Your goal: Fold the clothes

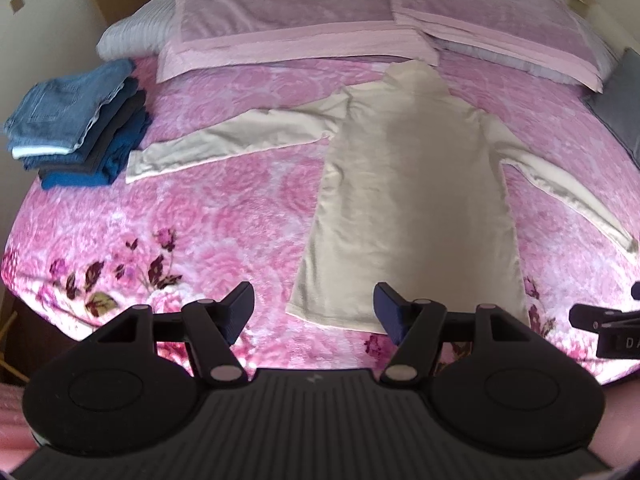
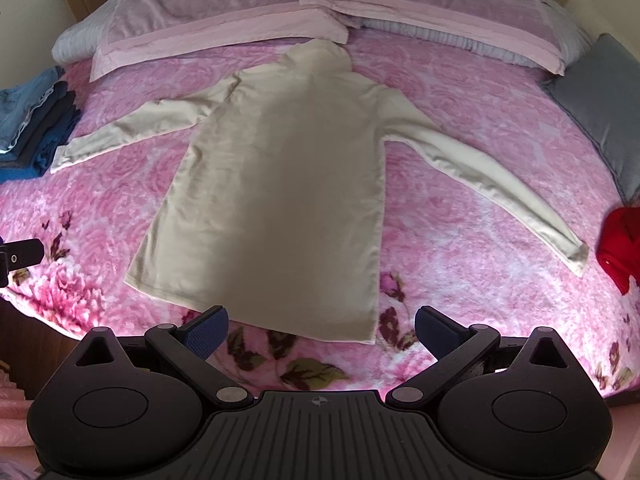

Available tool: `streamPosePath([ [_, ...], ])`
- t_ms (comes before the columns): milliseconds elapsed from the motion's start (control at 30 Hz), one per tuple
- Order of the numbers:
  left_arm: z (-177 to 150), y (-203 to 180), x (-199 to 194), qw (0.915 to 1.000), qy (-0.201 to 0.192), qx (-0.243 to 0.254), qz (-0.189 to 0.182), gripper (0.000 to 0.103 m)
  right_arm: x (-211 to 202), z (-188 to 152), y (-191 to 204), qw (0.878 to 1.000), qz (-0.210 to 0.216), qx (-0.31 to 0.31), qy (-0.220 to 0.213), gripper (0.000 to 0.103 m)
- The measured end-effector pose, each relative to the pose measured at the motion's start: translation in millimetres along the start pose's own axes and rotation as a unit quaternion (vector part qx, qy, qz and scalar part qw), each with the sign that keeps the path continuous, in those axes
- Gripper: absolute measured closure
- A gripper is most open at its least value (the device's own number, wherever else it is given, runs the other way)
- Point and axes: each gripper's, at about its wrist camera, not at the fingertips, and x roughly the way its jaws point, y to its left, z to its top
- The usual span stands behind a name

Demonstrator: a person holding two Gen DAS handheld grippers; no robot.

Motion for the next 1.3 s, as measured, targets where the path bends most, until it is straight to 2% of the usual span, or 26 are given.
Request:
streamPosePath([
  [233,26,47,30,0.9973,-0.004,-0.073,0.001,0.04,21,23,0,1.0,0.015,0.02,0.0,0.001],
  [367,54,83,58,0.9929,-0.011,-0.118,0.005,0.04,29,45,-11,0.998,0.027,0.05,-0.034,0.001],
  [500,85,123,99,0.986,-0.021,-0.165,0.013,0.04,43,77,-23,0.994,0.028,0.082,-0.066,0.001],
  [633,105,171,164,0.9733,-0.017,-0.229,0.009,0.04,77,113,-32,0.993,0.016,0.102,-0.06,0.001],
  [700,113,197,198,0.9646,-0.013,-0.263,0.005,0.041,99,127,-37,0.99,0.011,0.126,-0.056,0.001],
  [767,115,226,235,0.9515,-0.011,-0.307,0.005,0.041,122,139,-40,0.985,0.012,0.16,-0.056,0.001],
  [900,113,276,294,0.9169,-0.016,-0.399,0.003,0.042,169,149,-49,0.974,0.021,0.222,-0.042,0.002],
  [1000,108,302,324,0.8904,-0.029,-0.454,-0.002,0.042,199,147,-49,0.971,0.016,0.237,-0.03,0.002],
  [1067,105,320,344,0.8707,-0.038,-0.49,-0.005,0.042,216,143,-47,0.971,0.007,0.237,-0.023,0.012],
  [1100,104,329,354,0.8603,-0.042,-0.508,-0.007,0.043,223,141,-46,0.971,0.004,0.239,-0.017,0.021],
  [1167,100,344,371,0.8419,-0.053,-0.537,-0.009,0.045,238,138,-45,0.969,0.009,0.246,-0.006,0.022],
  [1233,100,344,374,0.8442,-0.069,-0.532,-0.002,0.045,249,135,-43,0.97,0.012,0.243,-0.003,0.022],
  [1300,100,342,376,0.8494,-0.082,-0.521,0.008,0.061,260,133,-40,0.972,0.014,0.234,-0.001,0.022],
])
